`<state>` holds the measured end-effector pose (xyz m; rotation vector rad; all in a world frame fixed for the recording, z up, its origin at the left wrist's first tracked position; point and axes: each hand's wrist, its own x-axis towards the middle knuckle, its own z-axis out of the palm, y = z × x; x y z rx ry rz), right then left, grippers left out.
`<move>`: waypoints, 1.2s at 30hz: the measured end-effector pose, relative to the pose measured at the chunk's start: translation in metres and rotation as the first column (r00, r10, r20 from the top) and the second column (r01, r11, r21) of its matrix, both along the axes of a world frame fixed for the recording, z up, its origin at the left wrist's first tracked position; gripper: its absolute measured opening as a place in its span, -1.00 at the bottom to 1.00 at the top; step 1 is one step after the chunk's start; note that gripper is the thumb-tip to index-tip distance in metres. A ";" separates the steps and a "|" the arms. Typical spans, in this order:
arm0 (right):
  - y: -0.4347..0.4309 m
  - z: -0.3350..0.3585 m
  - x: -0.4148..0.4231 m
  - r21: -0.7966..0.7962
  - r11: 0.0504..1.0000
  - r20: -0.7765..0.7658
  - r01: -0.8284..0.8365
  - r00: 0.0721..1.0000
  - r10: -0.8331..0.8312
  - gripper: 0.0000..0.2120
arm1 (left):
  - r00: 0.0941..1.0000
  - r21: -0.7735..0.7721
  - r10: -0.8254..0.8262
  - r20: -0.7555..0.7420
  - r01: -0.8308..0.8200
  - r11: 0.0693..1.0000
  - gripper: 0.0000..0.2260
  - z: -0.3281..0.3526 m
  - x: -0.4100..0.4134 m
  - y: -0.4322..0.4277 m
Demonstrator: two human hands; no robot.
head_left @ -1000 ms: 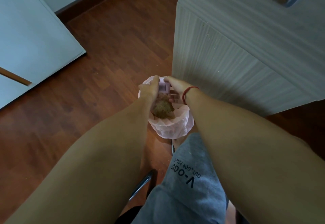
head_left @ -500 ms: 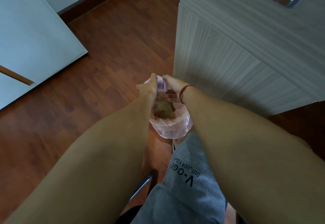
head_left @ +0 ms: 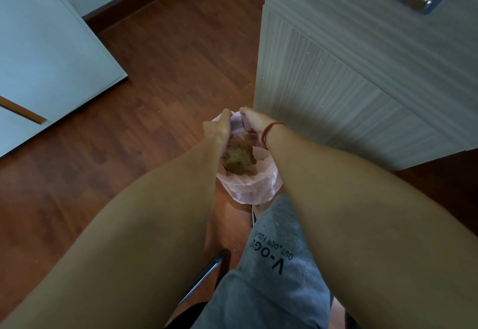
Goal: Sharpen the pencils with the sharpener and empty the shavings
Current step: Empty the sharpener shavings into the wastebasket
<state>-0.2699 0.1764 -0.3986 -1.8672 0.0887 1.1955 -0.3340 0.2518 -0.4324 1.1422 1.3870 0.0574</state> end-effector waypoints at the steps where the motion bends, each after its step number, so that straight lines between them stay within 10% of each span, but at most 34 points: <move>1: 0.000 -0.001 0.000 -0.014 1.000 0.009 0.028 1.000 -0.027 -0.68 | 0.999 -0.017 -0.032 0.018 0.033 0.999 -0.43 0.005 0.000 -0.001; 23: 0.011 0.000 -0.002 -0.039 0.996 0.023 0.078 0.997 -0.077 -0.80 | 0.997 0.050 0.043 0.060 -0.046 0.998 -0.48 0.003 -0.002 0.006; 36: 0.012 -0.002 -0.001 -0.063 0.990 0.118 0.127 0.986 -0.119 -0.34 | 0.998 0.192 0.024 0.053 -0.033 0.981 -0.43 0.000 -0.004 0.006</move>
